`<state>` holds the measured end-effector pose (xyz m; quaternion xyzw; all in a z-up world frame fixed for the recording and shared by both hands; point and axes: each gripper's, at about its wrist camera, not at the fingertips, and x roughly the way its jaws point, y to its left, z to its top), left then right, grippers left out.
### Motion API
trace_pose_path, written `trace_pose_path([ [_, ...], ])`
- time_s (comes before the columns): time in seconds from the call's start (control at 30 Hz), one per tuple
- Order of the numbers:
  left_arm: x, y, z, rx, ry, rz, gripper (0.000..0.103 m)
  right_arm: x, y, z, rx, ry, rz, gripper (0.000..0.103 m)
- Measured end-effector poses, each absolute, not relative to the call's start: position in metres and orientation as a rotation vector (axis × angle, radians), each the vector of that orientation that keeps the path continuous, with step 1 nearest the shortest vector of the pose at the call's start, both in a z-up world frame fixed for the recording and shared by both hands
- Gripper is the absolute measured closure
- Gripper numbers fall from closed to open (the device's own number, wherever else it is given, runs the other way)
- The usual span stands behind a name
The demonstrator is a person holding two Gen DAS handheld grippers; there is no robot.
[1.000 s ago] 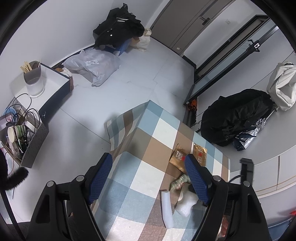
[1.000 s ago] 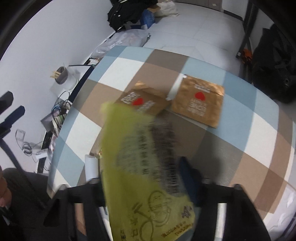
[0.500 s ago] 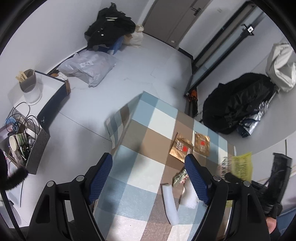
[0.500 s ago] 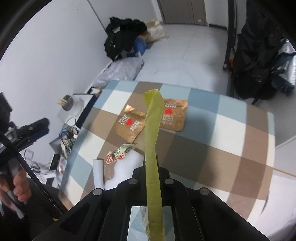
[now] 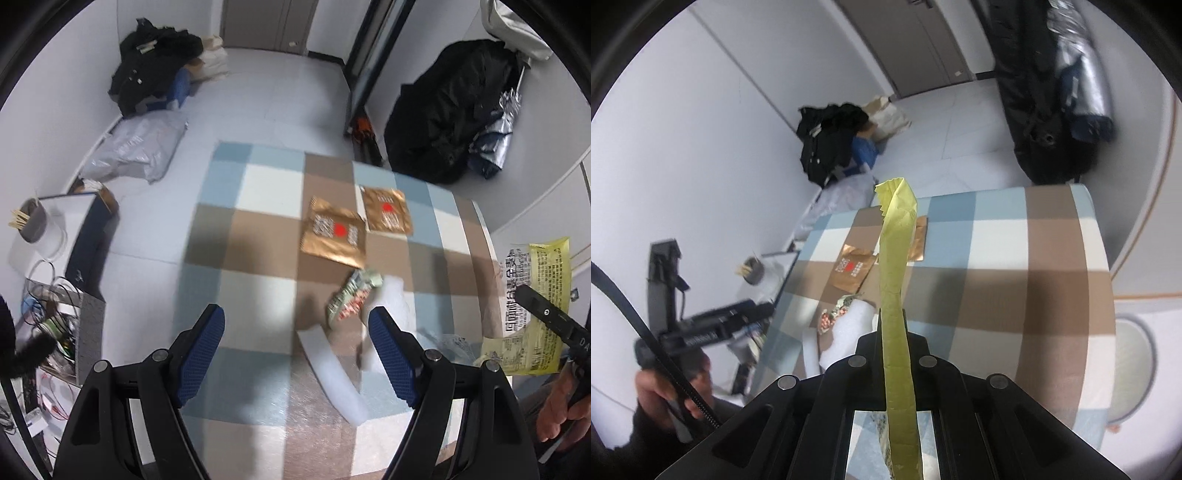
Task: Collect trash
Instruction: 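Lower the left gripper onto the white foam strip and close it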
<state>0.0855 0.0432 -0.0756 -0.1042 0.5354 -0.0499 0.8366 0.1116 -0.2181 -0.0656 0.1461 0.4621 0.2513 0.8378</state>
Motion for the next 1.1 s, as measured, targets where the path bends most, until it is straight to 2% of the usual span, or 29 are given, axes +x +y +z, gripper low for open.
trace_pose_path([
  [0.33, 0.084, 0.024, -0.106, -0.156, 1.236, -0.076, 0.026, 0.105, -0.228, -0.08, 0.285, 0.984, 0.547, 0.103],
  [0.37, 0.084, 0.022, -0.108, -0.149, 1.239, -0.082, 0.03, 0.104, -0.226, -0.079, 0.263, 0.982, 0.551, 0.103],
  [0.43, 0.084, 0.018, -0.109, -0.143, 1.255, -0.109, 0.054, 0.101, -0.224, -0.078, 0.226, 0.972, 0.555, 0.103],
  [0.47, 0.085, 0.014, -0.112, -0.14, 1.28, -0.13, 0.07, 0.1, -0.221, -0.077, 0.199, 0.965, 0.557, 0.103],
  [0.67, 0.084, 0.005, -0.109, -0.084, 1.274, -0.094, 0.072, 0.092, -0.22, -0.074, 0.145, 0.939, 0.567, 0.103],
  [0.97, 0.077, -0.009, -0.103, 0.0, 1.239, -0.079, 0.095, 0.087, -0.229, -0.068, 0.167, 0.919, 0.562, 0.103],
  [1.1, 0.075, -0.006, -0.102, -0.048, 1.243, -0.098, 0.098, 0.082, -0.233, -0.065, 0.171, 0.905, 0.56, 0.103],
])
